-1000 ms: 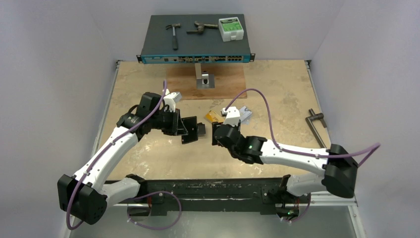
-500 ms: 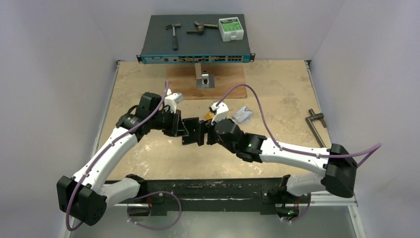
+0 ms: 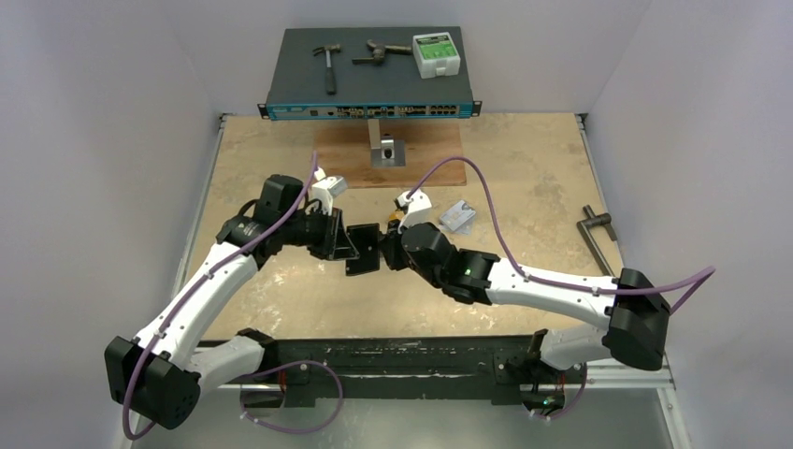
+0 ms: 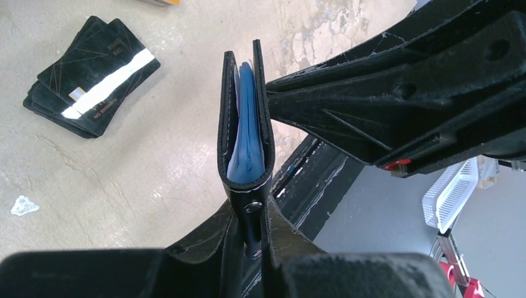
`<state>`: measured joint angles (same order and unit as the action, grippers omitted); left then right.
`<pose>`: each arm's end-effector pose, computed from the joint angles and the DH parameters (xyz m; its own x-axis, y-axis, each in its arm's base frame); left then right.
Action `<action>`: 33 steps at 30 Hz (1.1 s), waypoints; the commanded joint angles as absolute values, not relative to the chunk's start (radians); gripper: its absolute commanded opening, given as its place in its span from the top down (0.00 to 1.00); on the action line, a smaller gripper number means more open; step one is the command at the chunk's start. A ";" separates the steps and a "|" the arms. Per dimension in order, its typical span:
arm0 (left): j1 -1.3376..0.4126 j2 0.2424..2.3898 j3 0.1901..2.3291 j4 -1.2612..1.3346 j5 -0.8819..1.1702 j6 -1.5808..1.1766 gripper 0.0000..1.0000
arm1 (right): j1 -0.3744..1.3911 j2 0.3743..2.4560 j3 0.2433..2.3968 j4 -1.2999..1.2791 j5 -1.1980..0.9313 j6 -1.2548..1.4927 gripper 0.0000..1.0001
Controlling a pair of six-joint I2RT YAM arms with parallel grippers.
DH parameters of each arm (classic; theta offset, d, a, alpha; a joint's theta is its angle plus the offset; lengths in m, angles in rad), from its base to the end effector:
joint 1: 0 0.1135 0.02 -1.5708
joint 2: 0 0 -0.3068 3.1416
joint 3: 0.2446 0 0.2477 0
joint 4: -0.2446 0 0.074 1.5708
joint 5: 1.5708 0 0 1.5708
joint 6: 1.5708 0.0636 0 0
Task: Put the credit cards into the card holder
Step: Open the card holder at the center of the board.
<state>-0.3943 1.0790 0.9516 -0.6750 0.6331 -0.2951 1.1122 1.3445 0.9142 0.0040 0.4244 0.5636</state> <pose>0.1778 -0.1147 0.3228 -0.8356 0.0938 -0.5412 0.4665 0.6414 -0.6091 0.1628 0.2706 0.3122 -0.5026 0.0817 -0.8606 -0.4526 0.8233 0.3425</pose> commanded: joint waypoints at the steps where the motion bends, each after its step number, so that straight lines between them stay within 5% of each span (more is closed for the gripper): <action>1: -0.398 1.046 0.953 -0.647 0.698 -0.300 1.00 | 1.109 1.325 0.932 0.002 0.465 0.574 0.96; 2: -0.399 1.048 0.953 -0.646 0.697 -0.302 1.00 | 1.109 1.323 0.928 -0.009 0.464 0.578 1.00; 8: -0.397 1.050 0.959 -0.685 0.591 -0.249 0.33 | 1.108 1.266 0.883 -0.096 0.432 0.590 1.00; 11: -0.397 1.051 0.971 -0.734 0.530 -0.182 0.12 | 1.108 1.243 0.866 -0.180 0.358 0.594 1.00; 21: -0.400 0.998 0.918 -0.763 0.446 0.118 0.06 | 1.109 1.239 0.799 -0.285 0.175 0.665 1.00; 26: -0.402 0.984 0.913 -0.792 0.476 0.249 0.06 | 1.104 1.303 0.937 -0.310 0.101 0.650 1.00; 33: -0.402 0.981 0.939 -0.851 0.584 0.343 0.09 | 0.881 1.305 0.884 -0.150 -0.272 0.780 1.00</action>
